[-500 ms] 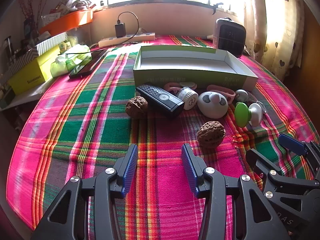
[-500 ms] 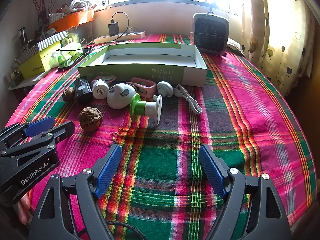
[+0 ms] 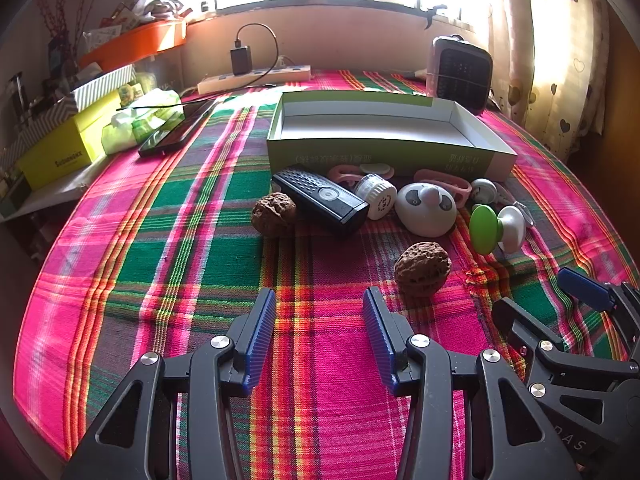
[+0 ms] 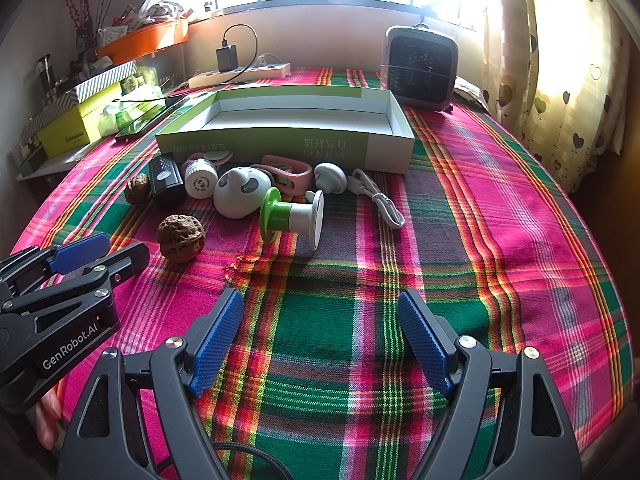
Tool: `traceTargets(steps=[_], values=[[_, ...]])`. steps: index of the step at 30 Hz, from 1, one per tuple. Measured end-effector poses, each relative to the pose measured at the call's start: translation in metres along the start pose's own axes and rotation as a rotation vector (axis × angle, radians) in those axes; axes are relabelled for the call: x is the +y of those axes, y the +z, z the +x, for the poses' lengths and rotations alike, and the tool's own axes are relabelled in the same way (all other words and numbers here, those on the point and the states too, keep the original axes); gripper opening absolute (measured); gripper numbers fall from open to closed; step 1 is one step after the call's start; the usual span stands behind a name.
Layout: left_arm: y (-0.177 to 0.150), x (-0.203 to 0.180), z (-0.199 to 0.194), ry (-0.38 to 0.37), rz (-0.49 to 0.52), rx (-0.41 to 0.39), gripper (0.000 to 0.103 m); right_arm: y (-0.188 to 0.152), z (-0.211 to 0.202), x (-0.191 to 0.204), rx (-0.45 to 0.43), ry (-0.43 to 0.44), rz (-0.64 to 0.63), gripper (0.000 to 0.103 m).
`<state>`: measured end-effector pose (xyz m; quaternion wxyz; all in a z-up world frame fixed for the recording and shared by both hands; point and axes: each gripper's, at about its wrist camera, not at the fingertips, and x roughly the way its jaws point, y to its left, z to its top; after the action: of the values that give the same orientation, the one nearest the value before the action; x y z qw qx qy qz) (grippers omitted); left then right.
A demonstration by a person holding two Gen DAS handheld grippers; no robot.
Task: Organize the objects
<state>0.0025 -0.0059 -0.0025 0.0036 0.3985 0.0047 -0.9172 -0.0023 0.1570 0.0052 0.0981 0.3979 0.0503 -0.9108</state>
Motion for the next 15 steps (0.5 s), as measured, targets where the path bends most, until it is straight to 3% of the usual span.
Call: traceTargets(steps=[15], values=[[0.0001,0.0016,-0.0012,-0.004,0.005,0.003,0.043,0.0007,-0.0018,-0.0040,0.001,0.004,-0.003,0.080]])
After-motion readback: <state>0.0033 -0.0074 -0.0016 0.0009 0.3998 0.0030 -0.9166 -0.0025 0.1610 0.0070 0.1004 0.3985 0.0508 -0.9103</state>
